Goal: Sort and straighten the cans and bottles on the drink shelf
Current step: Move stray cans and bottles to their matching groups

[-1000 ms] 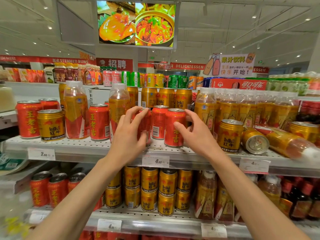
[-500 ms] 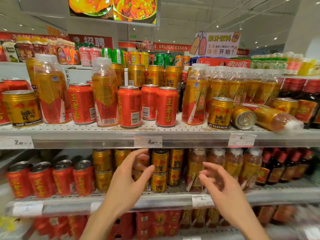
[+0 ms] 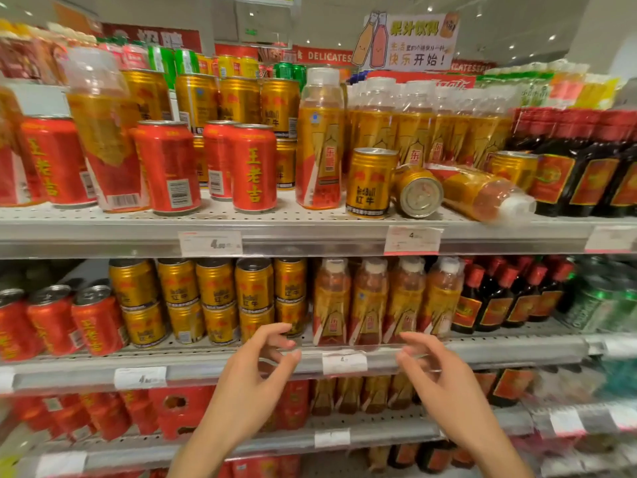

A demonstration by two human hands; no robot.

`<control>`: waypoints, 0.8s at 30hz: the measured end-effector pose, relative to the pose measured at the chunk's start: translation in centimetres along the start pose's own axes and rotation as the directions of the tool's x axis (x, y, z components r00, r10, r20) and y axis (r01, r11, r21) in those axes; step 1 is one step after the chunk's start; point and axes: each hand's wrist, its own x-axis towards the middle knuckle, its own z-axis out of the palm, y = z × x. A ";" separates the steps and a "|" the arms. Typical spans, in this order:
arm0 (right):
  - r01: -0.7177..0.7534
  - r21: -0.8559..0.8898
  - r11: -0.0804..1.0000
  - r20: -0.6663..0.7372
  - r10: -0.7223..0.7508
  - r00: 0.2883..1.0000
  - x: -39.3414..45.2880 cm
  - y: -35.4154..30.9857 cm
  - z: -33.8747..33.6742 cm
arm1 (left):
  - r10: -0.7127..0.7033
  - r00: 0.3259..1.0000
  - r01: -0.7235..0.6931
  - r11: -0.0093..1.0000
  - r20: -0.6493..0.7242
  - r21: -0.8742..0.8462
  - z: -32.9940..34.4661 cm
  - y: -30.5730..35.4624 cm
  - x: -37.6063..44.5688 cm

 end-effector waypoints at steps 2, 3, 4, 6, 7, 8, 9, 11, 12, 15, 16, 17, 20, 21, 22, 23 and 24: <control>0.006 0.019 1.000 0.030 -0.007 1.000 1.0 1.0 -2.0 | 0.005 1.000 -0.006 1.000 -0.026 -0.002 2.1 1.6 0.4; 0.010 0.025 1.000 0.049 -0.011 0.999 1.5 1.6 -3.0 | 0.008 0.999 -0.008 1.000 -0.039 -0.001 3.2 2.4 0.6; 0.019 0.032 0.999 0.066 -0.021 0.998 2.0 2.1 -4.0 | 0.010 0.999 -0.010 1.000 -0.048 0.003 4.2 3.2 0.8; 0.042 0.041 0.998 0.088 -0.045 0.995 3.0 2.9 -5.8 | 0.011 0.998 -0.011 1.000 -0.068 0.009 6.0 4.7 1.4; 0.051 0.047 0.998 0.093 -0.055 0.994 3.5 3.3 -6.5 | 0.012 0.997 -0.011 1.000 -0.078 0.012 6.8 5.3 1.6; 0.056 0.055 0.997 0.098 -0.062 0.993 4.0 3.6 -7.2 | 0.013 0.996 -0.011 1.000 -0.089 0.016 7.5 6.0 1.8; 0.062 0.063 0.996 0.105 -0.068 0.992 4.5 3.8 -7.8 | 0.016 0.995 -0.014 1.000 -0.099 0.021 8.1 6.5 1.9; 0.088 0.063 0.994 0.116 -0.094 0.989 5.3 4.3 -8.7 | 0.021 0.993 -0.017 0.999 -0.119 0.029 9.0 7.2 2.0; 0.107 0.057 0.993 0.120 -0.113 0.986 5.6 4.3 -9.1 | 0.023 0.991 -0.020 0.999 -0.130 0.026 9.3 7.6 2.0; 0.169 0.048 0.984 0.108 -0.174 0.979 5.9 4.1 -10.3 | 0.057 0.986 -0.054 0.998 -0.156 0.024 10.0 8.5 2.3; 0.194 0.038 0.980 0.099 -0.197 0.975 6.0 3.9 -10.7 | 0.067 0.985 -0.064 0.998 -0.161 0.027 10.1 8.9 2.4; 0.223 0.017 0.975 0.086 -0.224 0.971 6.1 3.6 -11.0 | 0.080 0.983 -0.076 0.997 -0.164 0.030 10.1 9.2 2.5; 0.348 -0.072 0.935 0.023 -0.347 0.937 6.3 1.9 -12.1 | 0.167 0.970 -0.154 0.984 -0.177 0.087 9.7 10.5 3.7; 0.400 -0.104 0.911 0.008 -0.401 0.916 6.4 1.0 -12.4 | 0.206 0.962 -0.187 0.976 -0.182 0.114 9.3 11.1 4.2; 0.451 -0.136 0.882 0.005 -0.455 0.891 6.5 -0.1 -12.7 | 0.242 0.952 -0.219 0.966 -0.189 0.137 8.8 11.6 4.8; 0.501 -0.174 0.848 0.010 -0.507 0.862 6.6 -1.3 -13.1 | 0.280 0.940 -0.252 0.955 -0.196 0.157 8.3 12.3 5.4; 0.552 -0.212 0.807 0.021 -0.561 0.828 6.8 -2.6 -13.5 | 0.323 0.925 -0.289 0.940 -0.202 0.180 7.7 13.0 6.1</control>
